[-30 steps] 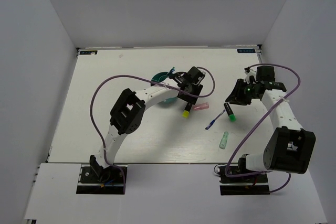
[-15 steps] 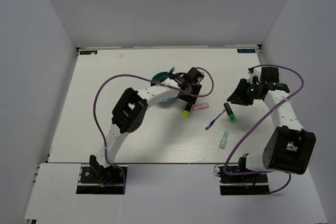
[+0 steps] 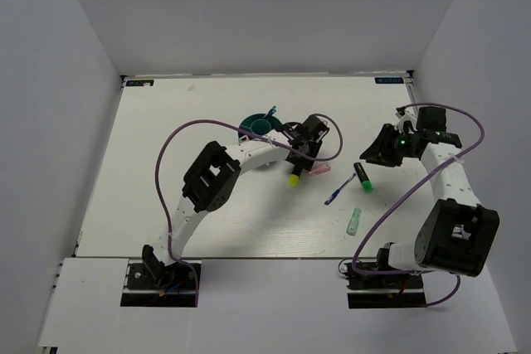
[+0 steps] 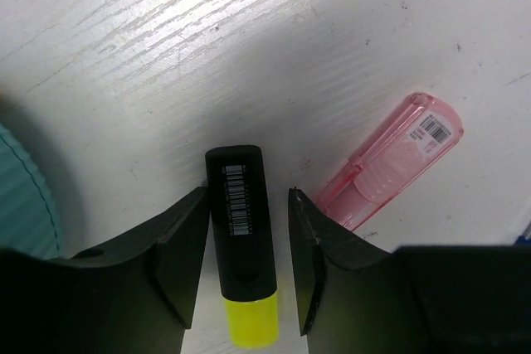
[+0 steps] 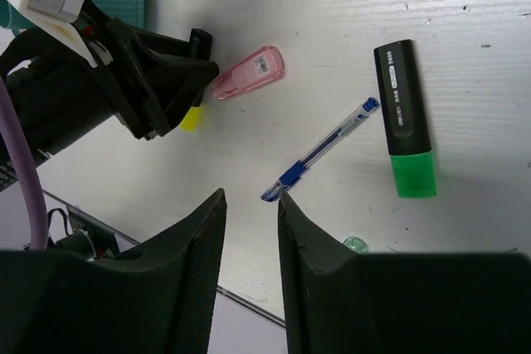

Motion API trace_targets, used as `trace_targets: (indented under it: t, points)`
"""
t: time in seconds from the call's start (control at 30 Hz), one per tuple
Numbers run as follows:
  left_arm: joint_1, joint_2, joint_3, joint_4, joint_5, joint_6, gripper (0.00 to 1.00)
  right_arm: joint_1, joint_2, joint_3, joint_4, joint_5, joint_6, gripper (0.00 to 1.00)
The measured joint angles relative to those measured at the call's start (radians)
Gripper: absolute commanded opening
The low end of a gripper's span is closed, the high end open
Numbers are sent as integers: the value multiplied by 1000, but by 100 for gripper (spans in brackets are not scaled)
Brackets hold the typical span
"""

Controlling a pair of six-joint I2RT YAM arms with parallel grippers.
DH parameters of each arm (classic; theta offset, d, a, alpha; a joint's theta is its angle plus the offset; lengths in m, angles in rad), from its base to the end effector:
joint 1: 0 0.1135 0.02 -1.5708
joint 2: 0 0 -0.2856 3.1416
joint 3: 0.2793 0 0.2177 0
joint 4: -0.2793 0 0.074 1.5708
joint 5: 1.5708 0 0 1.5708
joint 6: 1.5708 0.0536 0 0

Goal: Sort the stationery into containers
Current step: Grab a piece of stationery with the left arm, then place the stationery into the container

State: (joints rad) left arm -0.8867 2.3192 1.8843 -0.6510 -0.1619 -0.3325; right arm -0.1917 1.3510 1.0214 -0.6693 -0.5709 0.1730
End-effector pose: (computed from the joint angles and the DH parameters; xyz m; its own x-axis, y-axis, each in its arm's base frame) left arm 0.3155 -0.3732 0.1768 -0.7626 0.4255 -0.4871 0.4956 0.8684 -0.0174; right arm 0.2407 -0.0172 0.2811 -0.8350 0.3096 -0.4549 0.0172 0.8410 0.5408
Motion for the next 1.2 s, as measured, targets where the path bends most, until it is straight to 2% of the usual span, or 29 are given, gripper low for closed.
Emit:
trace_targets:
  t: [0.2,0.27,0.37,0.4,0.5,0.53,0.6,0.83,0.97,1.03,1.07,1.1,1.13,1.2]
  points:
    - [-6,2,0,-7,-37,-2,50,-15,0,-3,0,-27,0,35]
    - [-6,2,-1,-9,-44,-1,46,-19,0,-3,0,-36,0,35]
    - [-6,2,-6,-7,-55,-8,32,-26,0,-3,0,-44,1,37]
    - [-6,2,-8,-5,-56,-7,25,-29,0,-4,0,-48,1,44]
    - [-6,-2,-17,0,-60,-9,13,-36,0,-4,-1,-62,4,69]
    - [-6,-4,-18,2,-60,-9,5,-38,0,-4,-1,-67,2,71]
    - [-6,-5,-19,2,-59,-9,0,-42,0,-5,0,-77,-5,71]
    - [-14,-30,-17,-38,-31,5,0,-47,0,-6,0,-95,-13,70]
    - [-20,-107,-18,-15,-30,23,0,-48,0,-19,11,-104,-23,68]
    - [-19,-174,-23,19,-31,32,0,-50,0,-25,13,-110,-27,64]
    - [-18,-214,-29,45,-31,38,0,-50,0,-27,16,-119,-32,47]
    - [-13,-254,-35,72,-31,47,0,-50,0,-31,22,-136,-45,33]
    - [-8,-293,-45,104,-32,58,0,-50,0,-35,26,-153,-56,2]
    - [9,-373,-75,176,-34,87,0,-50,0,-50,37,-216,-73,0]
